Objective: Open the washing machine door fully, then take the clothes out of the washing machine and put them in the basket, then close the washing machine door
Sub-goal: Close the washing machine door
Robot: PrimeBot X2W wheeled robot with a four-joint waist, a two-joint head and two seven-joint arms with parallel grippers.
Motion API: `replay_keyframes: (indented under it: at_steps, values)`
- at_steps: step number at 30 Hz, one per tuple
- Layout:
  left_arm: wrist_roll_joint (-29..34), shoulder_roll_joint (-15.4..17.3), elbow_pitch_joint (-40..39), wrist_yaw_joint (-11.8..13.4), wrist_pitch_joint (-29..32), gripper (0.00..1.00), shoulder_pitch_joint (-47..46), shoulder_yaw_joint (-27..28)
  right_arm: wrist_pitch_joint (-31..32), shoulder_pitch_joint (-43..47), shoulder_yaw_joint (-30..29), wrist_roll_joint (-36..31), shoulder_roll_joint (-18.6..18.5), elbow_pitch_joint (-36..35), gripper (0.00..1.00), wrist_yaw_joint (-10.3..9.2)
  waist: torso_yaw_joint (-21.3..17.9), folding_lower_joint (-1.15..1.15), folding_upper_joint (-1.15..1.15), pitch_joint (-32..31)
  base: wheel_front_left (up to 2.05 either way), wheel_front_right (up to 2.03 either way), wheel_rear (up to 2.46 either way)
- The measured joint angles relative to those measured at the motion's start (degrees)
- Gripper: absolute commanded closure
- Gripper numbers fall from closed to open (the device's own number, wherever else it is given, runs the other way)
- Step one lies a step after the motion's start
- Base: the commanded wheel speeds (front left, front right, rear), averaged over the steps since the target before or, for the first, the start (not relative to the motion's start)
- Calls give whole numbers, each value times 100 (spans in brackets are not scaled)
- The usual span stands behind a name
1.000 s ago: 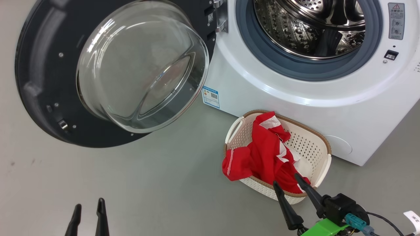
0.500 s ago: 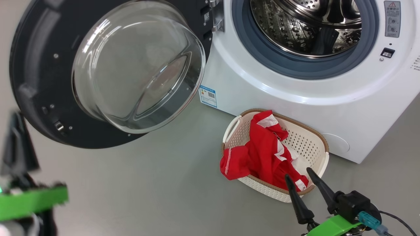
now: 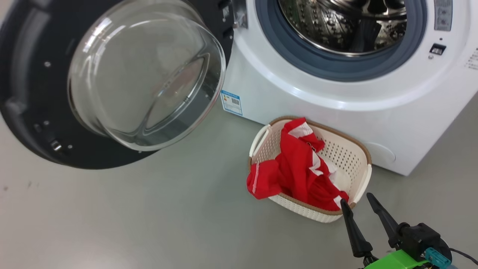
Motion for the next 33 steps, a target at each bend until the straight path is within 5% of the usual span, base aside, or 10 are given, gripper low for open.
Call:
replay_keyframes:
  at_steps: [8,14,24,33]
  values:
    - [-1372,497,2299,1,192,100,-1093,-192,0,-28,-51,-200,-2,-37,0,0,-119,0,0,360,0,0,0]
    - [-2283,654,3743,2,1315,100,-1766,-321,0,-98,-67,-240,-4,-40,0,0,-144,0,0,530,0,0,0]
    - [-2762,742,4760,1,3055,100,-2108,-754,0,-154,-47,-291,-4,-38,0,0,-144,0,0,604,0,0,0]
    - [-3038,782,4771,1,3659,100,-2106,-975,0,-169,-31,-324,-4,-54,0,0,-215,0,0,649,0,0,0]
